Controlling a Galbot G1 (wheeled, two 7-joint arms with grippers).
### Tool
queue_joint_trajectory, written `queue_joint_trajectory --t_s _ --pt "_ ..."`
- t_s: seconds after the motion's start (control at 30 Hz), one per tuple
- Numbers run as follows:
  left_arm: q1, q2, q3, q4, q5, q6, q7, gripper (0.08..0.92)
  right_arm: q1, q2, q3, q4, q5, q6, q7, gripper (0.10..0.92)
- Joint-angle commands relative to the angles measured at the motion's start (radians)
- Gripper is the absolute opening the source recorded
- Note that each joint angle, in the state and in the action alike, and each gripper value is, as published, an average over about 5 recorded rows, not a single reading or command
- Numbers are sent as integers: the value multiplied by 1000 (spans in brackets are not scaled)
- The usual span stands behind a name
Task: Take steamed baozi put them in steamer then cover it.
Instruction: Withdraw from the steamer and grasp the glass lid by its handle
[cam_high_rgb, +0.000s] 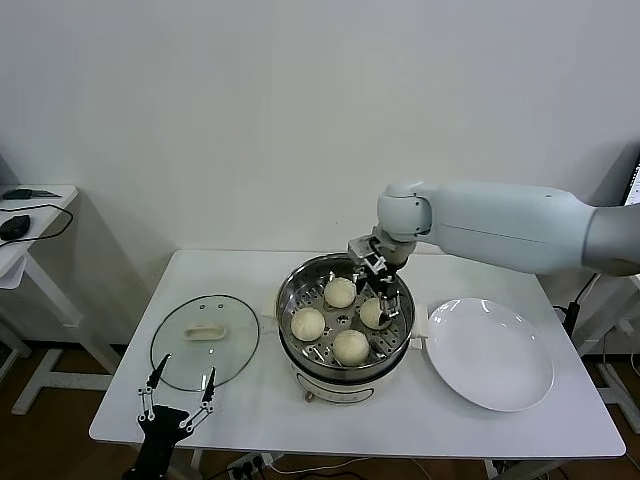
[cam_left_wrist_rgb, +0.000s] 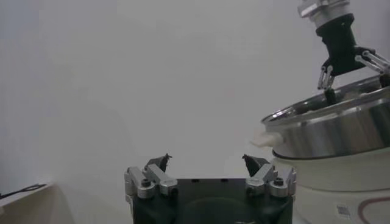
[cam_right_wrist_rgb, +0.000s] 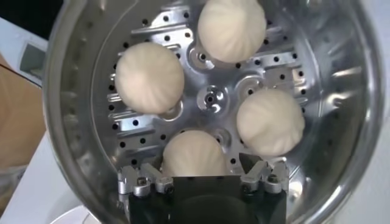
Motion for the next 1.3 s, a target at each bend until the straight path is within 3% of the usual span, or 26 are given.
queue_joint_trajectory --t_s 0.03,0.13,0.23,0.47,0.6,0.87,1.07,1.3 --pt "-18 1 4 -8 24 7 -4 823 -66 -253 247 142 90 118 336 823" --pt "-35 4 2 -17 58 13 -13 823 -137 -321 284 170 177 200 758 823" --pt "-55 8 -3 -27 88 25 -23 823 -250 -368 388 182 212 273 1031 823" --pt "-114 23 -16 -31 195 76 -59 823 -721 -419 880 198 205 407 1359 823" --pt "-154 32 -21 -16 305 127 -107 823 -1045 -400 1227 199 145 479 1408 823" --pt "-223 50 -20 32 496 184 -165 823 -1589 -266 1774 210 32 573 1357 823" --pt "-265 65 -20 104 653 217 -185 823 -1836 -86 1991 197 -35 638 1307 823" --pt "-311 73 1 240 852 237 -213 823 -1969 90 2053 208 -119 698 1284 823"
